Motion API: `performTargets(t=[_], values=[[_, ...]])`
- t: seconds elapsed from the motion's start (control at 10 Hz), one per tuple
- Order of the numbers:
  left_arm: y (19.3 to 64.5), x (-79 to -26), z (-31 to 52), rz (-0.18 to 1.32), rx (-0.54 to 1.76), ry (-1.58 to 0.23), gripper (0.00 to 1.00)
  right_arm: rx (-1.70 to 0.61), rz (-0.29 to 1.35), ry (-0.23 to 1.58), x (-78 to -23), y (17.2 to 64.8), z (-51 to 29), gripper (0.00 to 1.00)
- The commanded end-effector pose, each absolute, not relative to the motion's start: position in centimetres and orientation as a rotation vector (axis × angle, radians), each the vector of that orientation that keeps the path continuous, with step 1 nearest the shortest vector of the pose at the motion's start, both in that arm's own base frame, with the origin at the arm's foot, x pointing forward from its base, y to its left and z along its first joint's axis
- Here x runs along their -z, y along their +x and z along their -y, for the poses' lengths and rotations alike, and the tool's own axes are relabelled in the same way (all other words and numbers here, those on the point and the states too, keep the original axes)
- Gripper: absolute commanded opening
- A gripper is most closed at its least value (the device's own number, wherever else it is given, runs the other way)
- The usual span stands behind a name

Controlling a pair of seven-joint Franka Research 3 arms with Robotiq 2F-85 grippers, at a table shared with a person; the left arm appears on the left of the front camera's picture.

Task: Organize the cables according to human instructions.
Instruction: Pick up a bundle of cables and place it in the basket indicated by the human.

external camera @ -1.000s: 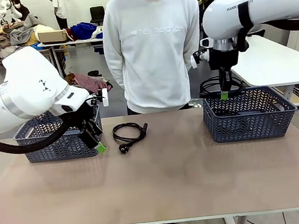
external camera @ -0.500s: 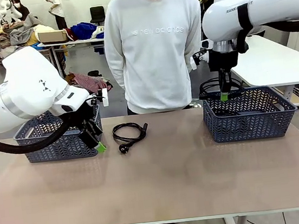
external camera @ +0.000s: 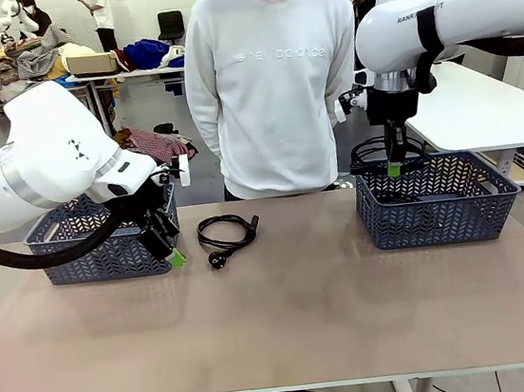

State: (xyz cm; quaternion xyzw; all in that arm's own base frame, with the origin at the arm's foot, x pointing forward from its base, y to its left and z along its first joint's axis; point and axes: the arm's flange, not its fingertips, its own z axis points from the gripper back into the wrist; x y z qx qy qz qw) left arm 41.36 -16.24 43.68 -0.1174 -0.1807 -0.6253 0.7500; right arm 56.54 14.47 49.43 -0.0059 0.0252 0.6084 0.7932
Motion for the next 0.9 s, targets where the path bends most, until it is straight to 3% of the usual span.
performTargets(t=[0.0,0.8], values=[[41.3,-43.7,16.1,0.406,1.352,-0.261,1.00,-1.321,-0.019,-0.033,-48.8,55.7,-12.1,0.12],[41.3,-43.7,16.1,0.406,1.352,-0.261,1.00,-1.359,0.038,0.015,-44.8,55.3,-7.5,0.12]])
